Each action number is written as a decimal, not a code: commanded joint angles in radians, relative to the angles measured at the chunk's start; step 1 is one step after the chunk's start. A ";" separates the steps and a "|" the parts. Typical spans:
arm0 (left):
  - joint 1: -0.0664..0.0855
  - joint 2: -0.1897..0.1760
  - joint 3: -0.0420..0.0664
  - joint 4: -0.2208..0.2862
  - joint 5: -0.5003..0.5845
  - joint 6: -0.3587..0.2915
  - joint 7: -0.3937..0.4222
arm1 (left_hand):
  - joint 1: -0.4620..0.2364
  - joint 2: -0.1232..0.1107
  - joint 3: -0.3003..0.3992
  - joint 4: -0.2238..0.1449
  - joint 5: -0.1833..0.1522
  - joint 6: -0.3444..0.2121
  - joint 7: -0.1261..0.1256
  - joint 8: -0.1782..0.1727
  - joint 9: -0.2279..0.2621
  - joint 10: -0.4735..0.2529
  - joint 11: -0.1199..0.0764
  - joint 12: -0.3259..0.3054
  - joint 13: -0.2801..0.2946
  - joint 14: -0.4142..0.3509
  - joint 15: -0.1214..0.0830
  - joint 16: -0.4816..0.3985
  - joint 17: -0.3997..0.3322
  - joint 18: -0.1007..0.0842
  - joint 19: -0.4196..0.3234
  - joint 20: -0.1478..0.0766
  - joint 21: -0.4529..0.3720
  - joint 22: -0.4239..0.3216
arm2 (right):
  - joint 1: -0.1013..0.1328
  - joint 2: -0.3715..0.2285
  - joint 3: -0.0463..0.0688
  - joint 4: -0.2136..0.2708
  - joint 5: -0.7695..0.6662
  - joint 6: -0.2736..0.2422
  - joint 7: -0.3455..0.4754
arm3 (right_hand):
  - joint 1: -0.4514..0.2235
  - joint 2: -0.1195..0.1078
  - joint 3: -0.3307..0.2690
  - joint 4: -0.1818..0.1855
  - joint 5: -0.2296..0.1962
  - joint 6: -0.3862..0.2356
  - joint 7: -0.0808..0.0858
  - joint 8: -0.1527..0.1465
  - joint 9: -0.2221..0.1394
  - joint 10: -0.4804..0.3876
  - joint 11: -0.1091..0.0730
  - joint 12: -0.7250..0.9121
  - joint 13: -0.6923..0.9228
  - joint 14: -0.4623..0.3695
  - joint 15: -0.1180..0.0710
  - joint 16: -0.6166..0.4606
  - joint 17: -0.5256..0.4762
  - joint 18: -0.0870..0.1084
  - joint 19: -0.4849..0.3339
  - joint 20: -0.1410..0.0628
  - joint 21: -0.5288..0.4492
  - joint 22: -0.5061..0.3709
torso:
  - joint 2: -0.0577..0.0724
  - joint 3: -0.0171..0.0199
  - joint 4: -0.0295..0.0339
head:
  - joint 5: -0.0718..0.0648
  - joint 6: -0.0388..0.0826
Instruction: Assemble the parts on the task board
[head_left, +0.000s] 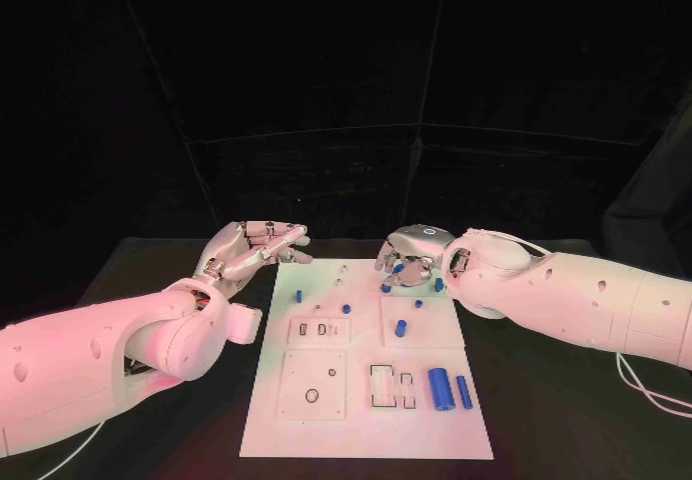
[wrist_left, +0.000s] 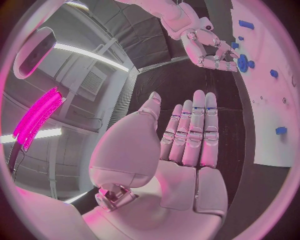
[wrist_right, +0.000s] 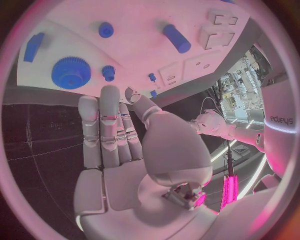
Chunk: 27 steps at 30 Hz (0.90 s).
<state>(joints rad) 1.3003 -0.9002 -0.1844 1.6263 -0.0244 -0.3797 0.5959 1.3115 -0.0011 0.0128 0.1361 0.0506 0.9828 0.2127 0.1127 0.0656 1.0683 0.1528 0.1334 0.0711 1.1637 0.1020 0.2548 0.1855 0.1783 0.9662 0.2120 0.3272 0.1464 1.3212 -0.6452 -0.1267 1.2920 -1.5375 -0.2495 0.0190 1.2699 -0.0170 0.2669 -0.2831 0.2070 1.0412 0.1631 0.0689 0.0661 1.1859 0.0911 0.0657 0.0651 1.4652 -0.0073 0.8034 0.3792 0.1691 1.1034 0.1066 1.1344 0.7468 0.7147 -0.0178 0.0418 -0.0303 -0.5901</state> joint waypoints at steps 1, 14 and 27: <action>0.001 0.002 0.001 0.003 -0.010 0.020 -0.003 | 0.000 0.010 0.001 -0.008 0.001 0.001 0.008 -0.009 -0.001 -0.005 0.007 -0.009 -0.001 0.006 0.000 -0.006 0.003 0.004 0.009 0.001 -0.003 -0.002 | 0.003 0.004 0.001 -0.006 -0.057 0.060 -0.038 | -0.013 -0.003 0.016 0.003 -0.006 -0.012 0.001 -0.005 0.001 -0.015 0.002 -0.001 0.001 0.014 0.010 0.072 0.080 -0.026 0.024 0.002 0.038 0.054 | 0.011 -0.0002 0.0039 | -0.003 0.005; 0.001 0.005 0.001 0.007 0.008 0.016 0.000 | -0.002 0.013 -0.001 -0.013 0.001 -0.002 0.010 -0.014 -0.001 -0.009 0.009 -0.015 -0.002 0.010 0.001 -0.007 0.007 0.004 0.013 0.001 -0.003 -0.003 | 0.002 0.022 0.001 -0.031 -0.086 0.074 -0.047 | -0.019 -0.010 0.032 0.008 -0.016 -0.028 0.003 -0.005 0.001 -0.051 0.009 0.000 0.000 0.002 0.016 0.175 0.194 -0.037 0.050 0.009 0.089 0.124 | 0.026 0.0028 0.0098 | -0.002 0.008; 0.001 0.006 0.001 0.001 0.009 0.019 -0.004 | -0.002 0.014 -0.001 -0.014 0.001 -0.002 0.010 -0.015 -0.001 -0.009 0.009 -0.016 -0.002 0.011 0.001 -0.007 0.009 0.004 0.014 0.001 -0.003 -0.003 | 0.002 0.031 0.000 -0.044 -0.089 0.093 -0.043 | -0.014 0.004 0.063 0.012 -0.029 -0.019 0.004 -0.002 0.002 -0.036 0.008 0.006 0.000 0.002 0.016 0.252 0.282 -0.046 0.079 0.010 0.133 0.188 | 0.037 0.0028 0.0098 | -0.006 0.008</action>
<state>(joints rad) 1.3000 -0.8956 -0.1843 1.6269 -0.0187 -0.3741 0.5901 1.3077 0.0027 0.0103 0.1280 0.0504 0.9792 0.2161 0.1010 0.0657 1.0615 0.1594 0.1236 0.0700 1.1696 0.1031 0.2508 0.1926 0.1781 0.9729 0.2125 0.3272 0.1446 1.3210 -0.6149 -0.1270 1.2479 -1.6156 -0.1740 -0.0231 1.2538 -0.0220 0.3258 -0.2706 0.1837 1.0190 0.1657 0.0690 0.0673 1.1448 0.1001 0.0657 0.0649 1.4649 0.0001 1.0537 0.6592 0.1394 1.1753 0.1188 1.2645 0.9327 0.7483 -0.0157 0.0518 -0.0371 -0.5823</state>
